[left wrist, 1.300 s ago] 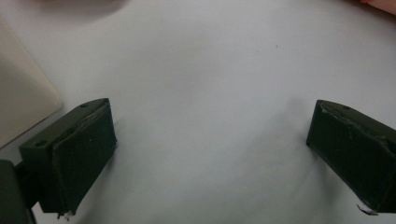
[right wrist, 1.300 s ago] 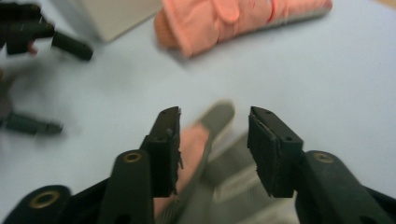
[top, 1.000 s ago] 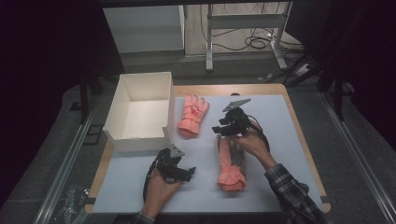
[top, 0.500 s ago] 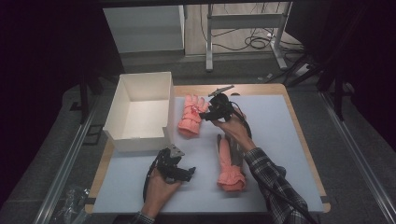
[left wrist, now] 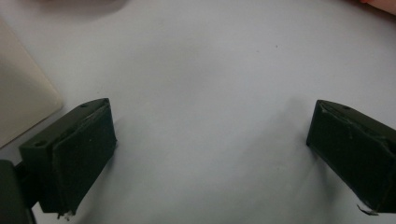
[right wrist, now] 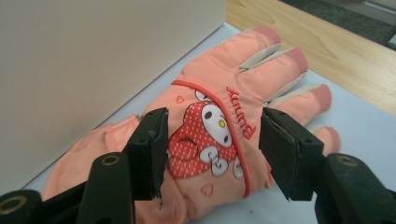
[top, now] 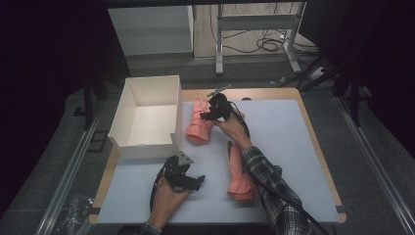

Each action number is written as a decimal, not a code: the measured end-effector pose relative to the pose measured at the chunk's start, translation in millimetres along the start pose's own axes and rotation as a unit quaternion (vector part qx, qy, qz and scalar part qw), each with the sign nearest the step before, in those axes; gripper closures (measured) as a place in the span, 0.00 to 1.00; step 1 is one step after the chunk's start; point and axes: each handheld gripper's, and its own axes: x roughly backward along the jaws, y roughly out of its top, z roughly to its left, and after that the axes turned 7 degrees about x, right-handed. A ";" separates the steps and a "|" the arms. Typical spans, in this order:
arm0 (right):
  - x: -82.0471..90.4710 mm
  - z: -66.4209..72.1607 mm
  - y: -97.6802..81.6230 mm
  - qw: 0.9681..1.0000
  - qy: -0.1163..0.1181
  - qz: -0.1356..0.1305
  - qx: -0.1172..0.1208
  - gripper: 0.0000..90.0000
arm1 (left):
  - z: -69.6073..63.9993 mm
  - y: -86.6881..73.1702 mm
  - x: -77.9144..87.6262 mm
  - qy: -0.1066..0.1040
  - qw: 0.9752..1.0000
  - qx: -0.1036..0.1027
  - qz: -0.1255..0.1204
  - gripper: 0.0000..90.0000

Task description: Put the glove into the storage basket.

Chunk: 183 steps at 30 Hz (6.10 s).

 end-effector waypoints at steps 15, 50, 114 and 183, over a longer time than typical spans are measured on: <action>-18.5 6.8 2.7 0.998 -0.007 0.055 -0.002 0.96 | 0.0 0.0 0.0 0.000 1.000 0.000 0.000 0.02; 143.6 39.4 -23.5 0.995 0.094 -0.014 0.033 0.96 | 0.1 0.0 0.0 0.001 1.000 0.000 -0.001 0.02; 222.5 53.9 -204.6 0.999 0.038 -0.012 0.002 0.71 | 0.4 0.2 0.1 0.000 1.000 -0.002 0.001 0.02; 179.7 54.0 -216.3 0.998 -0.063 -0.022 -0.019 0.41 | 24.5 -9.9 16.6 -0.028 1.000 -0.005 0.009 0.02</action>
